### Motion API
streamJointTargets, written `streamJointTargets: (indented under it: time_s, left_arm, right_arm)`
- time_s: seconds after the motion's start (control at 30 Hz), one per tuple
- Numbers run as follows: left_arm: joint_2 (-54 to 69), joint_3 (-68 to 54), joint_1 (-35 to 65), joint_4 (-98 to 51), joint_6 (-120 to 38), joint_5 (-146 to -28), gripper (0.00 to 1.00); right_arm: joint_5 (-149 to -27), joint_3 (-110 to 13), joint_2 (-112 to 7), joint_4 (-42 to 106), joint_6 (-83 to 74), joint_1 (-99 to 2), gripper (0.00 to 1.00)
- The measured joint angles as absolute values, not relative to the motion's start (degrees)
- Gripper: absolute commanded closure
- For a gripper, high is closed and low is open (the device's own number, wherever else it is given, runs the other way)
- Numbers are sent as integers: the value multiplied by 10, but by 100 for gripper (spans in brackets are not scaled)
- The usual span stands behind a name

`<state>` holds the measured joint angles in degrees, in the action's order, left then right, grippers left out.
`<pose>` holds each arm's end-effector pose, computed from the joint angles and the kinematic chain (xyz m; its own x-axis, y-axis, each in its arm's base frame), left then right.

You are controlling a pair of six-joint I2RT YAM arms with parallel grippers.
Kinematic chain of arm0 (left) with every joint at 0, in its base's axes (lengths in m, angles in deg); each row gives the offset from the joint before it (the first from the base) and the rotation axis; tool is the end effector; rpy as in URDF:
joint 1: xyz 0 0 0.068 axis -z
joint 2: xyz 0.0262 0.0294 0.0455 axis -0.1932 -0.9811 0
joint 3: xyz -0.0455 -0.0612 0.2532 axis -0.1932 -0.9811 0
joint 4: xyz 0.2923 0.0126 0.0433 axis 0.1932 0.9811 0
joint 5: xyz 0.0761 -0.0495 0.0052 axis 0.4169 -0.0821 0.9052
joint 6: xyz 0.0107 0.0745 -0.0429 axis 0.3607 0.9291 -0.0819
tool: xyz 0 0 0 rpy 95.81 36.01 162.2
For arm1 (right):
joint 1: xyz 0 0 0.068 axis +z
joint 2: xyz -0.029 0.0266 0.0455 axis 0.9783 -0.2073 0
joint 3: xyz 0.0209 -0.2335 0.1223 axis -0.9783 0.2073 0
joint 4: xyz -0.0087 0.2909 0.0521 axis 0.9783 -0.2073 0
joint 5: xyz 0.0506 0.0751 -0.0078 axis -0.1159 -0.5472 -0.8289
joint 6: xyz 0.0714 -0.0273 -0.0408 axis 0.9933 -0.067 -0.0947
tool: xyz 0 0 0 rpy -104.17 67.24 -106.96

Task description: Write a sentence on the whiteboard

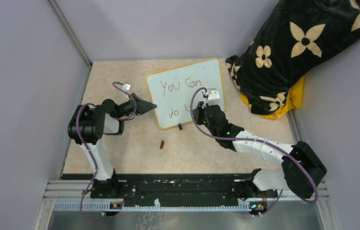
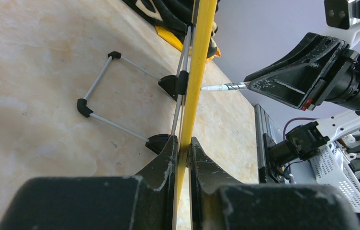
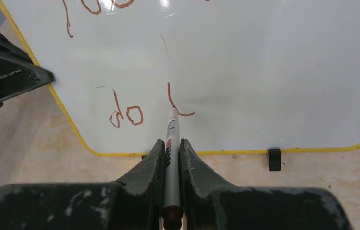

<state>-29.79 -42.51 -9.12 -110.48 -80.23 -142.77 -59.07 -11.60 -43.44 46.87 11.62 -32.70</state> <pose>0.3474 -0.0810 0.1161 -0.5510 -0.3235 -0.7692 0.7340 0.2507 -0.6312 0.2634 0.2270 0.2042 -0.3763 0.1398 -0.9159 -0.2994 0.9172 0.2631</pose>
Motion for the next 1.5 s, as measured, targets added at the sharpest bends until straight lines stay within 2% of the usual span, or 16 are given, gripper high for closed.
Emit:
streamJointTargets:
  time_s: [0.87,1.5]
  left_arm:
    - [-298,-425,-91,-1105,-802,-1428,100]
    - [-298,-425,-91,-1105,-802,-1427,100]
  right_arm:
    - [-607,-148,-488,487,118,-323,100]
    - [-583,-151,-485,469,128,-325,100]
